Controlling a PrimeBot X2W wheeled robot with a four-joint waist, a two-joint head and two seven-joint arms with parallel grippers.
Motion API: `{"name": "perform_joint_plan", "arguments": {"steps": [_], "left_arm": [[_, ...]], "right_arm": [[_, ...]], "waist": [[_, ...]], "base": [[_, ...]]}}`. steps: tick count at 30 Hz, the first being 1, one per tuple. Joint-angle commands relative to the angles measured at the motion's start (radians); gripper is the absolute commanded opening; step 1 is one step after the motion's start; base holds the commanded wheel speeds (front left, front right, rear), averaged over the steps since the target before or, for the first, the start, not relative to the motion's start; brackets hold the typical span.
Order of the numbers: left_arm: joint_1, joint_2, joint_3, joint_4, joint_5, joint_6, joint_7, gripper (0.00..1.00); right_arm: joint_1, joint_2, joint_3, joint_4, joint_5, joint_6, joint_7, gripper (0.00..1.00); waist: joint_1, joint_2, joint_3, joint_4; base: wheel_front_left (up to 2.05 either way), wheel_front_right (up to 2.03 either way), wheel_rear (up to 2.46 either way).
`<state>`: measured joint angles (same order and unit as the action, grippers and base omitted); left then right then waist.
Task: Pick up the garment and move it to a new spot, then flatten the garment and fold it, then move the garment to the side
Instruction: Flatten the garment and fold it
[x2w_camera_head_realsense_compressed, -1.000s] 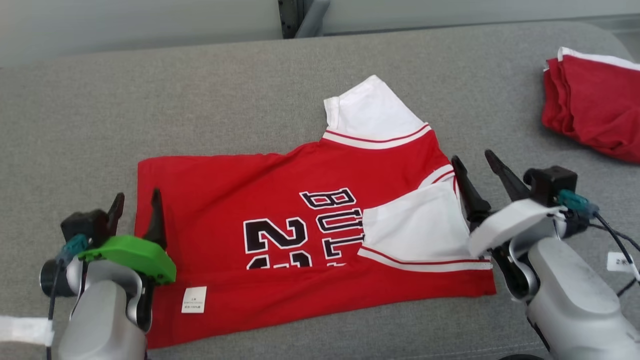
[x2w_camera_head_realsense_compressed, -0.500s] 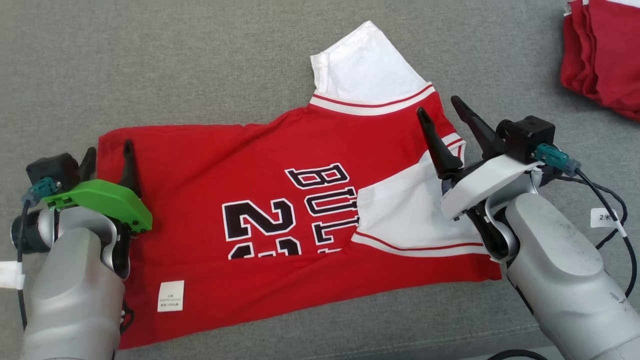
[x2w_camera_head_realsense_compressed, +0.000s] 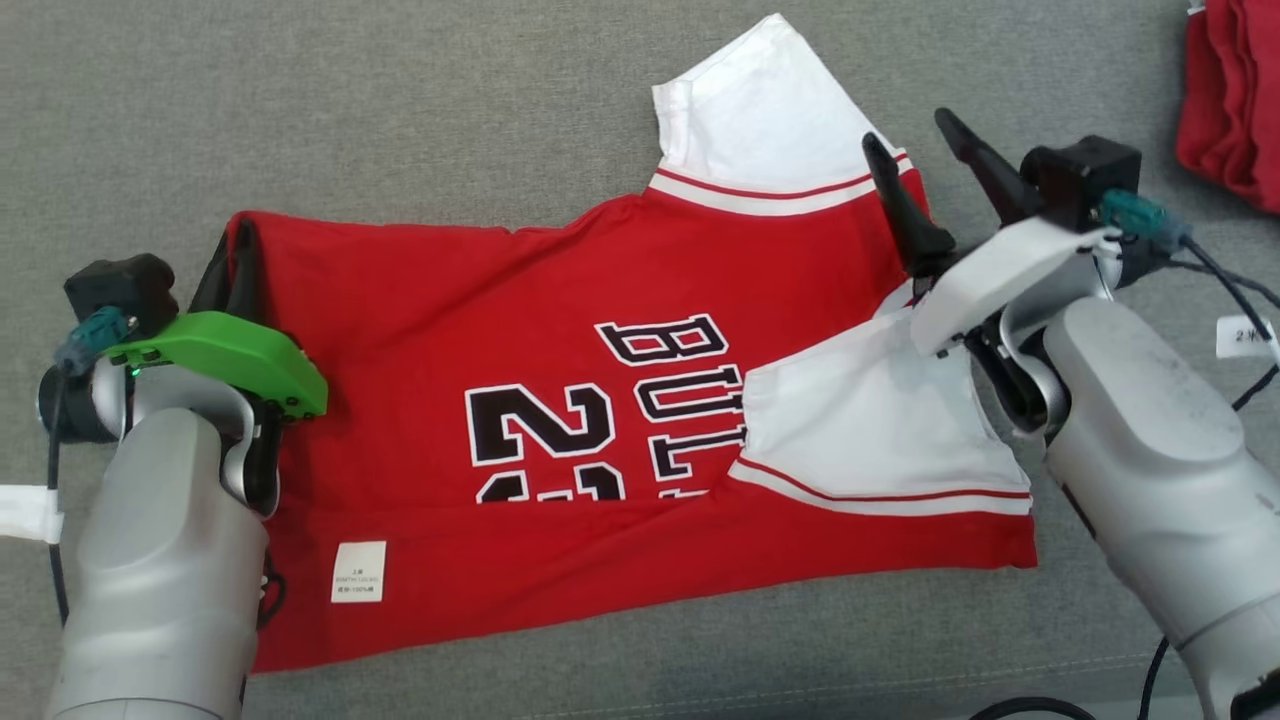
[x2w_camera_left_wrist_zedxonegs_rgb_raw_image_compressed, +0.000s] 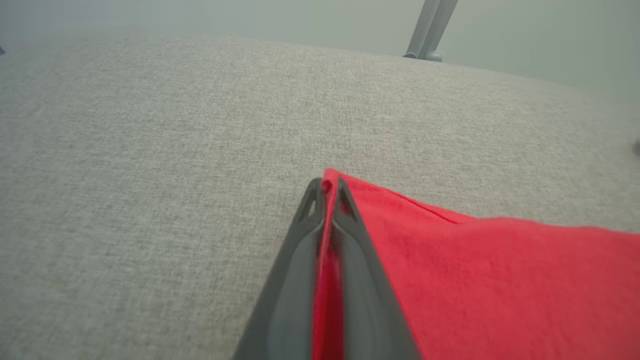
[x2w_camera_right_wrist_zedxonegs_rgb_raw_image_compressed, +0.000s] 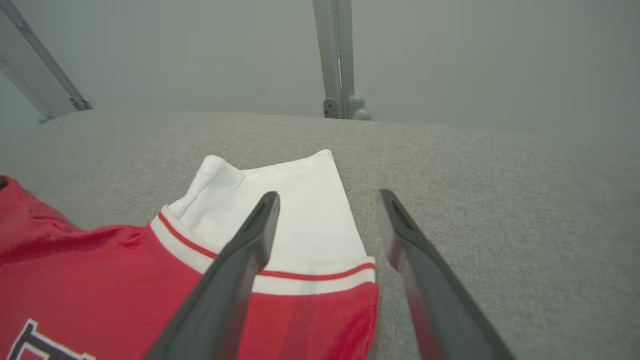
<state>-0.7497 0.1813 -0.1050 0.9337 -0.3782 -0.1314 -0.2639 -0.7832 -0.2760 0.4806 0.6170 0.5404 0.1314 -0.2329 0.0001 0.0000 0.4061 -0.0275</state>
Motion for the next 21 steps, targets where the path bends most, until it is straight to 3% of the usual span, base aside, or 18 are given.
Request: {"name": "perform_joint_plan", "arguments": {"steps": [1, 13, 20, 21], "left_arm": [[-0.017, -0.005, -0.009, -0.016, 0.009, 0.002, 0.001, 0.0], [-0.076, -0.074, -0.121, -0.09, -0.006, 0.002, 0.001, 0.0], [-0.099, -0.089, -0.146, -0.1, -0.021, 0.002, 0.001, 0.0], [-0.1, -0.089, -0.145, -0.102, -0.02, 0.002, 0.001, 0.0]], "right_arm": [[-0.039, -0.011, 0.011, 0.017, 0.005, -0.002, 0.013, 1.0], [-0.352, -0.044, 0.137, 0.28, 0.033, -0.002, 0.243, 1.0], [-0.441, -0.023, 0.165, 0.408, 0.05, -0.002, 0.314, 1.0], [-0.445, -0.019, 0.171, 0.419, 0.056, -0.002, 0.324, 0.54]], "waist": [[-0.0001, 0.0, 0.02, 0.028], [-0.0001, 0.0, 0.115, 0.155], [-0.0001, 0.0, 0.147, 0.188], [-0.0001, 0.0, 0.149, 0.189]], "base": [[0.0, 0.0, 0.0], [0.0, 0.0, 0.0], [0.0, 0.0, 0.0], [0.0, 0.0, 0.0]]}}
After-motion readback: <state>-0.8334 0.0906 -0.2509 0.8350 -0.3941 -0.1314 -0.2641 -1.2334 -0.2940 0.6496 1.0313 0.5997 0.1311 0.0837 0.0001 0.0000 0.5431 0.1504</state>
